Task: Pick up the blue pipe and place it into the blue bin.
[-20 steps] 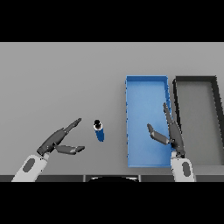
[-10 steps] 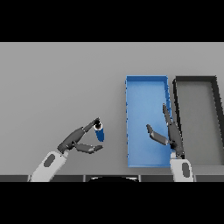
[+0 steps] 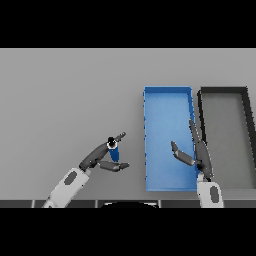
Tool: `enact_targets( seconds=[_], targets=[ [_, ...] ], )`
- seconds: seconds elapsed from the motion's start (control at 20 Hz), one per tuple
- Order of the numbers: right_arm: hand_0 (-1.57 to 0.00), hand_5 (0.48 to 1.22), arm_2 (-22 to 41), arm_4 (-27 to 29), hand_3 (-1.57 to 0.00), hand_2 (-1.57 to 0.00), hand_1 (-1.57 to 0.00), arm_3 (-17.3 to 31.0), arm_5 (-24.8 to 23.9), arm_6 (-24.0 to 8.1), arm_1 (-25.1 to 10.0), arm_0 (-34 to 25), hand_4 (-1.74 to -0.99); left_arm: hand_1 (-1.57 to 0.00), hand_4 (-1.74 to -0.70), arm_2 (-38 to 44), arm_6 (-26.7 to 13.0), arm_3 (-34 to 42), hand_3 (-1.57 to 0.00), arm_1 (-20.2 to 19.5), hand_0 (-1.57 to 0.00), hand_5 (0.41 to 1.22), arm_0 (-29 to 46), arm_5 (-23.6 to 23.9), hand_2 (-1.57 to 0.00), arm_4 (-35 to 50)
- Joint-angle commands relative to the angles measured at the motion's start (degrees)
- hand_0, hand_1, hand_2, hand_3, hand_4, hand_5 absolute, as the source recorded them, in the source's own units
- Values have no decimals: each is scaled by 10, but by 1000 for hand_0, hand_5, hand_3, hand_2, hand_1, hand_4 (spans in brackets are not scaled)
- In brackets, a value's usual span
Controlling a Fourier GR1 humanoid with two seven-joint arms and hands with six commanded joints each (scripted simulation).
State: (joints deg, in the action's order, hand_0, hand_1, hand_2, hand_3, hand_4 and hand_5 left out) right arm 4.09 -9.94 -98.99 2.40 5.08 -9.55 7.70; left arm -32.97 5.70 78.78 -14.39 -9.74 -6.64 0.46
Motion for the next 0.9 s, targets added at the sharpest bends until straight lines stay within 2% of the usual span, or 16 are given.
enact_targets(
  seconds=[0.0,0.1,0.15,0.2,0.3,0.35,0.45,0.6,0.65,0.7,0.85],
  targets=[
    [1,650,-3,7,1,1,1,4,4,4,0,1,-1207,1,-1107,1,4,-10,1,5,1,463,-5,-1,1,0],
    [1,655,-5,12,1,1,1,1,8,24,-3,9,-1213,-41,-1186,9,14,-20,-121,25,1,550,-3,-6,-151,23],
    [1,655,-5,12,1,1,1,-1,7,21,-2,9,-1217,-156,-1243,14,17,-24,-276,33,-10,613,-6,-9,-308,34],
    [1,656,0,7,1,1,1,-3,4,20,2,8,-1220,-319,-1281,17,24,-25,-535,41,-125,735,0,-8,-485,43],
    [1,657,-4,7,1,1,1,3,3,12,0,3,-1219,-752,-1439,19,33,-17,-908,42,-602,910,8,-6,-865,49],
    [1,658,-7,12,1,1,1,3,7,20,-4,8,-1224,-915,-1497,14,25,-16,-1030,45,-796,972,10,-8,-1006,50],
    [1,660,-2,13,1,1,1,6,8,7,3,0,-1233,-1151,-1580,10,28,-21,-1194,52,-1075,1062,4,-3,-1210,43],
    [1,646,-3,14,1,1,1,7,7,3,4,-2,-1222,-1356,-1513,-2,36,-11,-1378,59,-1317,1139,4,13,-1386,19],
    [1,638,-7,20,1,1,1,7,10,-2,1,-4,-1221,-1399,-1501,-1,48,-5,-1417,64,-1368,1156,10,20,-1423,14],
    [1,635,-7,21,1,1,1,0,11,6,0,1,-1220,-1434,-1492,1,58,0,-1448,63,-1408,1169,13,19,-1453,14],
    [1,630,-1,20,1,1,1,0,11,6,8,3,-1225,-1501,-1474,8,56,30,-1508,71,-1488,1194,8,26,-1510,14]
  ],
)
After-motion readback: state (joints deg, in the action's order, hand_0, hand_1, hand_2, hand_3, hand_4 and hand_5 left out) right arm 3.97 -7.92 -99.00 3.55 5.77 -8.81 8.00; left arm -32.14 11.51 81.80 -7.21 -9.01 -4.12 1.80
